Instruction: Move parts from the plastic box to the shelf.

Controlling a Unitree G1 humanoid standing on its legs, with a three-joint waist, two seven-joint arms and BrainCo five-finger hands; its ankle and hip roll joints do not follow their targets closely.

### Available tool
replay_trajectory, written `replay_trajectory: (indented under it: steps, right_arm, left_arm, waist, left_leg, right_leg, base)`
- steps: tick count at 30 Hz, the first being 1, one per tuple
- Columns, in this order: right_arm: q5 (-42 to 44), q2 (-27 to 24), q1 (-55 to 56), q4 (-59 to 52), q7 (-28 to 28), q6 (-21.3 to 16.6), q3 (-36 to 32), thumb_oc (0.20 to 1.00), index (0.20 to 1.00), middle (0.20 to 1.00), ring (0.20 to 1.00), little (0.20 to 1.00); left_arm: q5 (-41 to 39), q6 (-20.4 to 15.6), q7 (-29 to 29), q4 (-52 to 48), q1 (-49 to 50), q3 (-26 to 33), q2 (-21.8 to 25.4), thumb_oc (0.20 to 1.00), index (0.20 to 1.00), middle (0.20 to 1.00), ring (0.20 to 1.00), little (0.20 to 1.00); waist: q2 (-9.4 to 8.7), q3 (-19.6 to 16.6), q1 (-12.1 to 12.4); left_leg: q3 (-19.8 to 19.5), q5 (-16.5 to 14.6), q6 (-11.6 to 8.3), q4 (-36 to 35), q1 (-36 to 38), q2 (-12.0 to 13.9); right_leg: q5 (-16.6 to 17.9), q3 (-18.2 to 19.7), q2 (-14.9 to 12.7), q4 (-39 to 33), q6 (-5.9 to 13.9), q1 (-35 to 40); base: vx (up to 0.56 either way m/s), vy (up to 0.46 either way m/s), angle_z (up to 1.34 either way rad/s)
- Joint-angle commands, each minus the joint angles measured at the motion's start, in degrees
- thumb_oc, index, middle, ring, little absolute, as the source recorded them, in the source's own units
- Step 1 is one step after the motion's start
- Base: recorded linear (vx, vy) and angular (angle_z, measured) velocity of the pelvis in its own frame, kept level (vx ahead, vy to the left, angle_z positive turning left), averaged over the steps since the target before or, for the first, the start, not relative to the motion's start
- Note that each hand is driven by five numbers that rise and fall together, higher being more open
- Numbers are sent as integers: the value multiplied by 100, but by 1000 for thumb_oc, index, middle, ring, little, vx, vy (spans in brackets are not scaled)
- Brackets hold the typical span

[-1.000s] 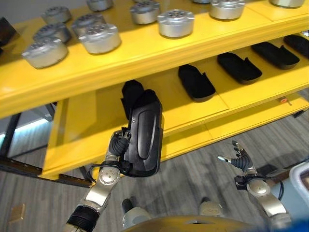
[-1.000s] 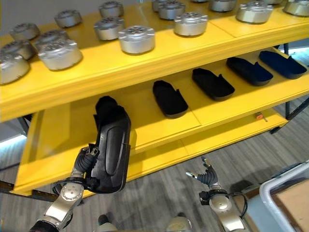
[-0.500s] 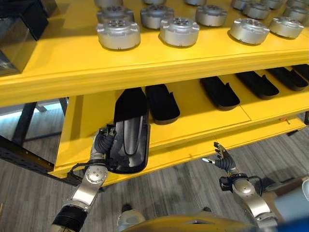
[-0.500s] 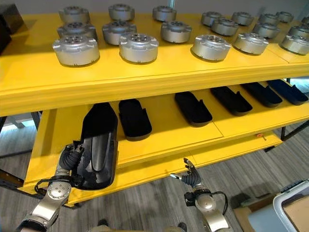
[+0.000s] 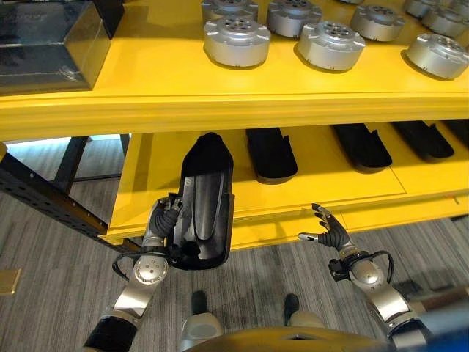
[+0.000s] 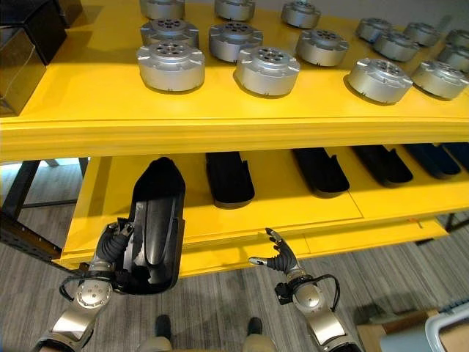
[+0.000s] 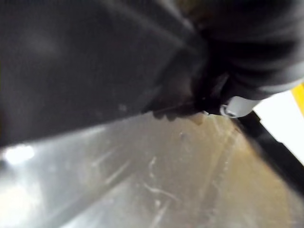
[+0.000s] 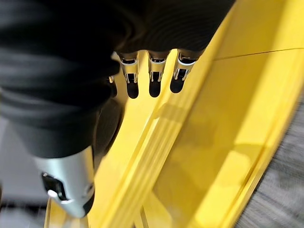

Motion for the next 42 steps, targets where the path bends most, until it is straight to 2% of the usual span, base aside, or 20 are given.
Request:
replay_trajectory:
  steps: [1, 4, 7, 9, 10, 11, 12, 19, 32, 37, 42]
  right_arm:
    - [-367, -128, -431, -306, 555, -496, 177, 1000, 1000, 1000, 1000, 1000]
    - [-417, -395, -639, -487, 864, -577, 523, 1000, 1000, 1000, 1000, 1000]
    - [-355, -456, -708, -538, 869, -572, 656, 1000, 1000, 1000, 1000, 1000]
    - [-366, -482, -666, -628, 713, -483, 749, 1000, 1000, 1000, 1000, 1000]
    - [-382, -518, -660, -631, 600, -510, 771, 1000, 1000, 1000, 1000, 1000]
    - [-500, -522, -696, -537, 624, -751, 675, 1000, 1000, 1000, 1000, 1000]
    - [-362, -572, -620, -523, 538, -969, 528, 1000, 1000, 1000, 1000, 1000]
    - [-116, -641, -249, -910, 528, -1111, -27, 1000, 1000, 1000, 1000, 1000]
    - [-359, -612, -228, -886, 503, -1029, -254, 1000, 1000, 1000, 1000, 1000]
    - [-379, -690, -281, -717, 569, -1010, -221, 1000, 1000, 1000, 1000, 1000]
    - [-407, -748, -412, -609, 698, -951, -139, 1000, 1000, 1000, 1000, 1000]
  left_arm:
    - [-227, -241, 334, -421, -413, 140, 144, 200, 200, 200, 200, 200]
    - [-221, -285, 365, -423, -299, 172, 122, 200, 200, 200, 200, 200]
    - [-147, -289, 334, -404, -278, 172, 128, 200, 200, 200, 200, 200]
    - [-166, -332, 161, -229, -396, 105, 64, 200, 200, 200, 200, 200]
    - [-182, -466, 93, -54, -534, 30, 33, 200, 200, 200, 200, 200]
    - [-84, -472, 147, 1, -644, -43, 5, 200, 200, 200, 200, 200]
    - [58, -396, 40, 120, -744, -129, 64, 200, 200, 200, 200, 200]
    - [321, -360, 263, 317, -794, 73, 197, 200, 200, 200, 200, 200]
    - [802, -90, 637, 661, -1220, 296, 289, 200, 200, 200, 200, 200]
    - [1171, 92, 876, 1158, -1563, 194, 359, 200, 200, 200, 200, 200]
    - [1138, 333, 1153, 1836, -2046, 11, 335, 200, 200, 200, 200, 200]
  waist:
    - [-203, -107, 134]
    - [-222, -48, 299]
    - [-215, -11, 325]
    - [-193, 24, 262]
    - [-213, 49, 164]
    - [-270, 38, 110]
    - [-250, 21, 20]
    - [-223, -191, -212]
    - [-155, -211, -433]
    - [-88, -184, -620]
    - [-14, -89, -809]
  left_leg:
    - [-155, -240, -2, 338, 152, -141]
    - [-222, -29, -157, 420, -38, 163]
    - [-145, 226, -236, 475, -160, 328]
    - [320, 576, -337, 786, -404, 491]
    - [659, 407, -304, 1241, -452, 526]
    - [578, -69, -94, 1290, -318, 270]
    - [553, -62, -73, 935, -81, 194]
    - [717, -152, -67, 411, 331, 63]
    - [957, -234, -20, 408, 427, -18]
    - [1080, -293, -15, 577, 405, 1]
    - [1196, -369, -17, 785, 307, 33]
  right_leg:
    - [-229, -237, -173, 618, 112, 56]
    - [-446, -476, -45, 730, -93, 116]
    - [-522, -642, 53, 789, -190, 125]
    - [-566, -922, 117, 800, -236, 187]
    - [-606, -1106, 74, 881, -256, 162]
    - [-546, -957, 0, 1047, -223, -52]
    - [-493, -816, -22, 1135, -168, -41]
    - [-259, -689, -232, 813, 84, 118]
    - [-230, -579, -310, 709, 150, 162]
    - [-201, -443, -346, 741, 169, 73]
    - [-210, -272, -404, 847, 216, -100]
  base:
    - [28, -196, 0]
    - [7, -225, 9]
    - [1, -168, 48]
    - [-61, -108, 86]
    - [-156, 65, 139]
    - [-81, 254, 124]
    - [-8, 319, 34]
    - [83, 157, 2]
    - [8, 39, -3]
    - [9, 26, -15]
    - [-8, 40, -18]
